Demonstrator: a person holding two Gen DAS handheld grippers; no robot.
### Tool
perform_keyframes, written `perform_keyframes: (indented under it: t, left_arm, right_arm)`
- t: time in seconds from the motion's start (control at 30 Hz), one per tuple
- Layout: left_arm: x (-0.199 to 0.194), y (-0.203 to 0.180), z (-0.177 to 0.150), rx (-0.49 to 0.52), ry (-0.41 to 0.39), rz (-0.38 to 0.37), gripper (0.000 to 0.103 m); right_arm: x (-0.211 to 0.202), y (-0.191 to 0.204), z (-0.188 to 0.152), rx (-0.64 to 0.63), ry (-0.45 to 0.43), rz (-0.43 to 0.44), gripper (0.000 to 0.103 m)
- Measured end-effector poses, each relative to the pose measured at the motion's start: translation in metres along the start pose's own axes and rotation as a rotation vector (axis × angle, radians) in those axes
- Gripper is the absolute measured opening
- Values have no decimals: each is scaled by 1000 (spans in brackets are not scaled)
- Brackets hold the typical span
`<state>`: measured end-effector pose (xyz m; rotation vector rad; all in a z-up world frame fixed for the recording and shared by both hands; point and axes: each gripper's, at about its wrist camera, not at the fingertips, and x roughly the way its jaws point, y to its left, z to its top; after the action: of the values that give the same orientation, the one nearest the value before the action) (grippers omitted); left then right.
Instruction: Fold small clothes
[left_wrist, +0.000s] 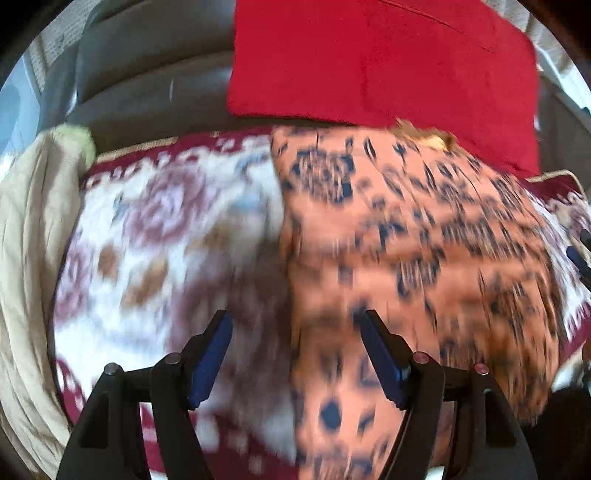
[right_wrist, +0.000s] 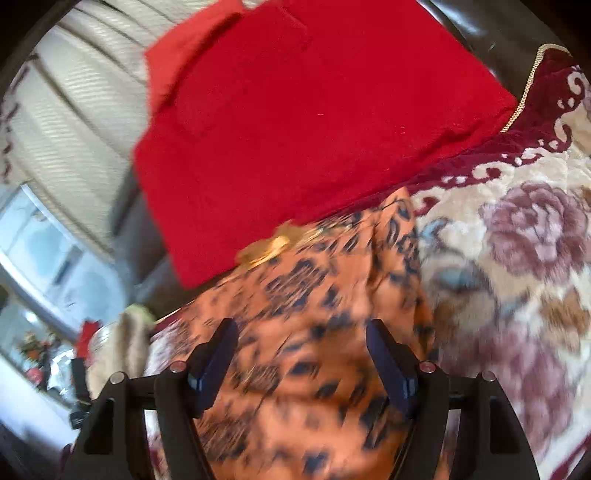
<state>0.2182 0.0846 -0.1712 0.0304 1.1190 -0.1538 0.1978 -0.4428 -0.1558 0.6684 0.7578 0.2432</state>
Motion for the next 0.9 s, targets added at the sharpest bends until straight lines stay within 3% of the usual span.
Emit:
perform_keyframes:
  t: [0.1,0.23,0.43,0.53,0.67,0.8,0.9]
  left_arm:
    - [-10,13,-41,-21,34,-38,73]
    - [-16,30,-96,-98,80,-85,73]
    - [2,33,-151,-215,171,-190,73]
    - [12,20,-163,-223,190,-215,73]
    - [26,9,-164,-219,180,-219,72]
    - [36,1,-165,-221,188,-247,47]
    - [35,-3,-167,-204,173,-245,46]
  right_arm:
    - [-27,4,-34,-14,26,32,76]
    - [-68,-1,-81,-22,99,11,76]
    - [-97,-23,-149,0,245,-97,76]
    - [-94,-48,-174,45,309,-171,76]
    - [-97,-72,-186,104,315,-227,76]
    - [-94,-85,-186,128,307,-237,78]
    - [-80,-86,-187,134,330,-241,79]
